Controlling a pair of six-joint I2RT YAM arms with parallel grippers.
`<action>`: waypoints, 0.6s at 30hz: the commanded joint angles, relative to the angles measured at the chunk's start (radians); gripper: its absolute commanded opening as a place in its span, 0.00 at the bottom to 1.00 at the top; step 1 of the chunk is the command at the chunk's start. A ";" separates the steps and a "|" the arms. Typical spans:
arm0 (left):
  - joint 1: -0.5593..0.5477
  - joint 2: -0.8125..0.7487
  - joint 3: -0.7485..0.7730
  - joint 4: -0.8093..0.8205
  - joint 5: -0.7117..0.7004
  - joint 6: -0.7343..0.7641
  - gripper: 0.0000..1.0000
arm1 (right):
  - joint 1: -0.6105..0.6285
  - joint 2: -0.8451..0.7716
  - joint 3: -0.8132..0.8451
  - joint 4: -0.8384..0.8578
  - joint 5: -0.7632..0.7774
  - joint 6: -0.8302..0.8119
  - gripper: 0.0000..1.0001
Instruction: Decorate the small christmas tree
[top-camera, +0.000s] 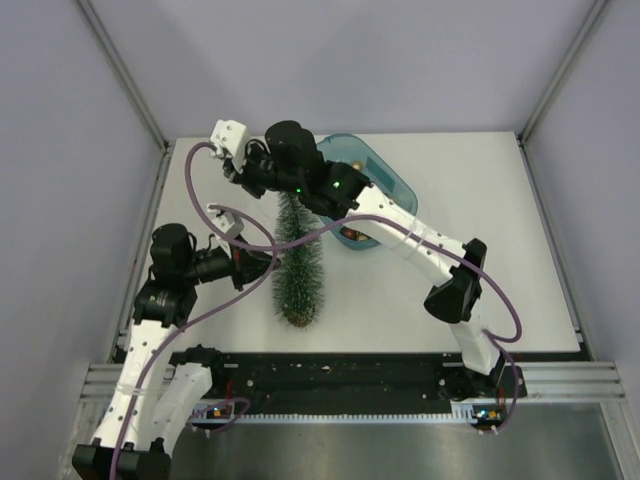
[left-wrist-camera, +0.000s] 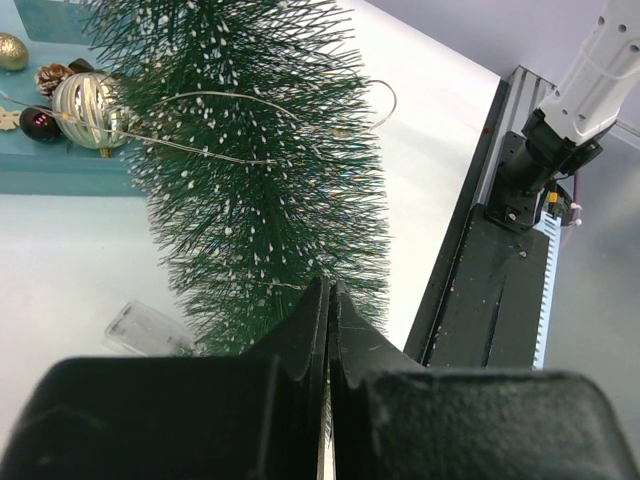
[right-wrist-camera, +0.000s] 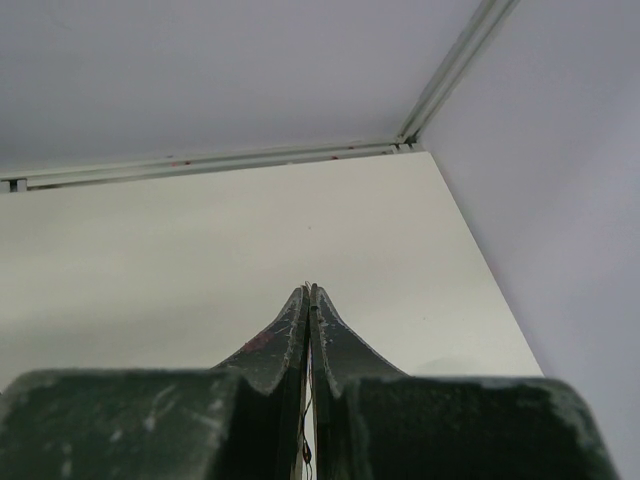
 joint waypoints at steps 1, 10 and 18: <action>-0.015 -0.025 0.003 0.026 0.029 0.042 0.00 | -0.027 -0.014 0.077 0.016 -0.037 0.021 0.00; -0.064 -0.077 0.007 -0.069 0.043 0.151 0.00 | -0.068 0.010 0.101 0.027 -0.079 0.061 0.00; -0.076 -0.088 0.006 -0.112 0.058 0.202 0.00 | -0.085 0.030 0.098 0.042 -0.137 0.114 0.00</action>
